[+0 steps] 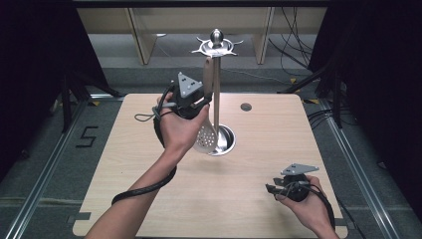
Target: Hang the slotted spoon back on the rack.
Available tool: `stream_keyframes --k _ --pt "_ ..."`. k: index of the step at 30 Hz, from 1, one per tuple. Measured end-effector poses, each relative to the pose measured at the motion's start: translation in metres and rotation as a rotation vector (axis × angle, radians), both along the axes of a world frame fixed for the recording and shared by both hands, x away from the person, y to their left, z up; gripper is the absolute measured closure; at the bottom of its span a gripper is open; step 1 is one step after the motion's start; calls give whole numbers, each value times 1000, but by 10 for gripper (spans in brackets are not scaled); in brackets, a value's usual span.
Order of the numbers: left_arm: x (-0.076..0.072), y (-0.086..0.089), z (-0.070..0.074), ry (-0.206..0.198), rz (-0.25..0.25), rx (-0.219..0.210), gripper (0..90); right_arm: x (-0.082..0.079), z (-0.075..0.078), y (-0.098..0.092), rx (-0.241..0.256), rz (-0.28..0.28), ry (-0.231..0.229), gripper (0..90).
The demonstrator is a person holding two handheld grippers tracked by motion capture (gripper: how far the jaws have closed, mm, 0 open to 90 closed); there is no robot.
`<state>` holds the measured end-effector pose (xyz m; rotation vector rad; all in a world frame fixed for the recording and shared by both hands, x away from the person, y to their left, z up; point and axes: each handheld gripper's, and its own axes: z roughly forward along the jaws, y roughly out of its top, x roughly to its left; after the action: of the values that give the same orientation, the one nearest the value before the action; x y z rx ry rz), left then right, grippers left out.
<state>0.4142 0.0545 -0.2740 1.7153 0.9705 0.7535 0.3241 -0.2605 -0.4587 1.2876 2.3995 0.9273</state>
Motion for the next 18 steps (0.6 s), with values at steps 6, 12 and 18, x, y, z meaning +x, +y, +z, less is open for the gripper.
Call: stream_keyframes --k 6,12,18 --pt "2 -1 -2 9 5 -2 735 0 0 0 3 -2 4 591" --pt "3 -3 -1 21 7 1 735 0 0 0 1 2 2 591" --pt "6 -4 0 22 3 8 735 -1 0 1 9 -9 8 591"
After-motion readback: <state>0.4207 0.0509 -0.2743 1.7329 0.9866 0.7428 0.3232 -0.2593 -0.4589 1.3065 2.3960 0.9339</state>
